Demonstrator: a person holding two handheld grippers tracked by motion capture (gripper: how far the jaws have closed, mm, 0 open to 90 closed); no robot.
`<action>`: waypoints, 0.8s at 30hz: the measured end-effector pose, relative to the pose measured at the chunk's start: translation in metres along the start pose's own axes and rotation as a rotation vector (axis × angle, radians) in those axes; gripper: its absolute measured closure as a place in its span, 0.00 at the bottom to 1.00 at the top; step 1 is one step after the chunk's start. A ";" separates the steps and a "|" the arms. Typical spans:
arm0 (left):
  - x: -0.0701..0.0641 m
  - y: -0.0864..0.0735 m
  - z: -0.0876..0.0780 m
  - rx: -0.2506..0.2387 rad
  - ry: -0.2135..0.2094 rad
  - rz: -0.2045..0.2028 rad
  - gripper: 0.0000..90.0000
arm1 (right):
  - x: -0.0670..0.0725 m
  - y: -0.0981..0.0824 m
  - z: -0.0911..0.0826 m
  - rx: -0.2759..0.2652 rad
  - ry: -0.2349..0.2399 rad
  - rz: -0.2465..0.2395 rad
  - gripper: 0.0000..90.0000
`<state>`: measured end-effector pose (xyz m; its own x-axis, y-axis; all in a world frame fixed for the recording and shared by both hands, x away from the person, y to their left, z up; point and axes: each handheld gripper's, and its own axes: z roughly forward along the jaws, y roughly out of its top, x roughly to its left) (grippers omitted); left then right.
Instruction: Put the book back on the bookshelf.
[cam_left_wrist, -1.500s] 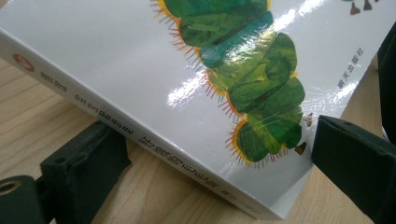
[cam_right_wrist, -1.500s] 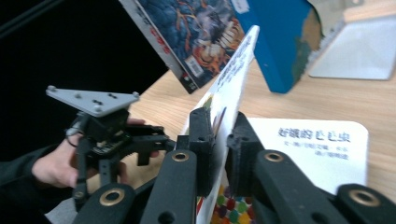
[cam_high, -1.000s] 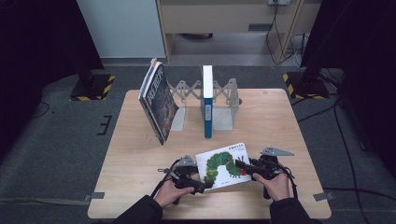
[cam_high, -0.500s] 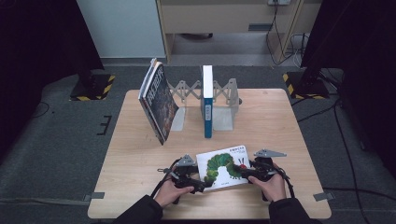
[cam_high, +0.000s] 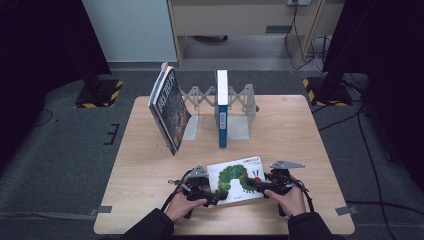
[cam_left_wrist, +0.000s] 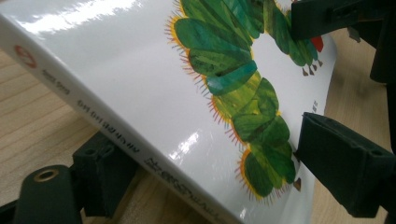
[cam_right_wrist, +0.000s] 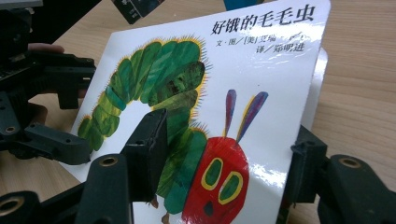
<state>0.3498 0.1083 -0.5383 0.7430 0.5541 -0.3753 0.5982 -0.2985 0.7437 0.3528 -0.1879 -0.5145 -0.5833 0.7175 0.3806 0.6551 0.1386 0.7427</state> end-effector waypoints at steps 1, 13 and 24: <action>0.000 0.000 0.000 -0.003 0.000 -0.004 0.15 | 0.001 0.000 0.000 0.001 0.000 -0.001 0.46; 0.003 -0.001 -0.002 -0.022 0.025 -0.045 0.27 | -0.002 0.002 -0.003 -0.013 -0.007 0.003 0.41; 0.002 -0.001 -0.001 -0.020 0.032 -0.039 0.31 | -0.005 0.003 -0.005 -0.028 -0.064 -0.015 0.40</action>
<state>0.3504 0.1108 -0.5388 0.7093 0.5894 -0.3866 0.6200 -0.2607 0.7401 0.3552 -0.1944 -0.5111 -0.5605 0.7577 0.3343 0.6326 0.1312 0.7633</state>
